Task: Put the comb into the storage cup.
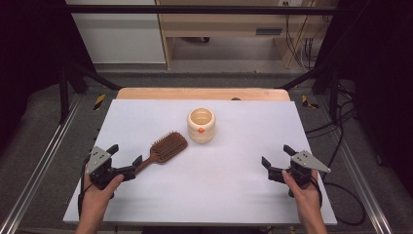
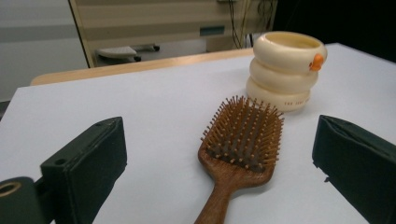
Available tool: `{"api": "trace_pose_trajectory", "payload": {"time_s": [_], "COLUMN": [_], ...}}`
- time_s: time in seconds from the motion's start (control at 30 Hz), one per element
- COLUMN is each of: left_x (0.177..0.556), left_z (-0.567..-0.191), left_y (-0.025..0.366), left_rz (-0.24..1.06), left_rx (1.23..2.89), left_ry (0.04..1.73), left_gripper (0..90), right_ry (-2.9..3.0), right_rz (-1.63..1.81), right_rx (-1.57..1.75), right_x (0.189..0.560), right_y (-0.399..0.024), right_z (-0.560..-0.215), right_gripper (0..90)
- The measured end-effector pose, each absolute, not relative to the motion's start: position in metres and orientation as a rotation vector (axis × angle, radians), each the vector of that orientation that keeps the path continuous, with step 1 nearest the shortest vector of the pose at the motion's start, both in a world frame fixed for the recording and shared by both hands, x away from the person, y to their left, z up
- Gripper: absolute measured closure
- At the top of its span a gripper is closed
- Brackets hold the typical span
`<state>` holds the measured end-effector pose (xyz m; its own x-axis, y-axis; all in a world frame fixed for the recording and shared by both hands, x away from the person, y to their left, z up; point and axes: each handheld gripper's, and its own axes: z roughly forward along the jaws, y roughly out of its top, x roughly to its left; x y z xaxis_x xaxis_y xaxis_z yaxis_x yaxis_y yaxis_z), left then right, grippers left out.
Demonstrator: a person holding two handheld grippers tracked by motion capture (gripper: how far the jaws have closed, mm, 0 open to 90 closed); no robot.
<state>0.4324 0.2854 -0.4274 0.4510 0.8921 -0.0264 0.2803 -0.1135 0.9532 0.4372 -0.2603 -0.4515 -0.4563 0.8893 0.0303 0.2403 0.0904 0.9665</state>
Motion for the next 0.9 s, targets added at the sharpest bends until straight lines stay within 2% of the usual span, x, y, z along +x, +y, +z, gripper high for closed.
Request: {"api": "trace_pose_trajectory", "payload": {"time_s": [0.23, 0.4, 0.7, 0.77, 0.9], "left_x": [0.463, 0.475, 0.486, 0.487, 0.492], "left_z": [-0.424, -0.425, -0.438, -0.44, -0.446], "left_y": [0.277, 0.28, 0.282, 0.28, 0.279], "left_rz": [0.672, 0.649, 0.582, 0.565, 0.56], "left_rx": [1.795, 1.848, 1.971, 1.997, 2.038], "left_ry": [1.073, 1.104, 1.128, 1.129, 1.118], "left_gripper": [8.7, 17.7, 50.0, 53.2, 70.9], "right_ry": [1.771, 1.766, 1.758, 1.758, 1.76], "right_rz": [1.396, 1.397, 1.392, 1.392, 1.391], "right_rx": [1.113, 1.117, 1.128, 1.132, 1.127], "right_x": [0.437, 0.437, 0.438, 0.438, 0.438], "right_y": [-0.26, -0.261, -0.264, -0.264, -0.264], "right_z": [-0.45, -0.45, -0.451, -0.451, -0.451], "right_gripper": [6.4, 6.6, 6.7, 6.7, 6.8]}}
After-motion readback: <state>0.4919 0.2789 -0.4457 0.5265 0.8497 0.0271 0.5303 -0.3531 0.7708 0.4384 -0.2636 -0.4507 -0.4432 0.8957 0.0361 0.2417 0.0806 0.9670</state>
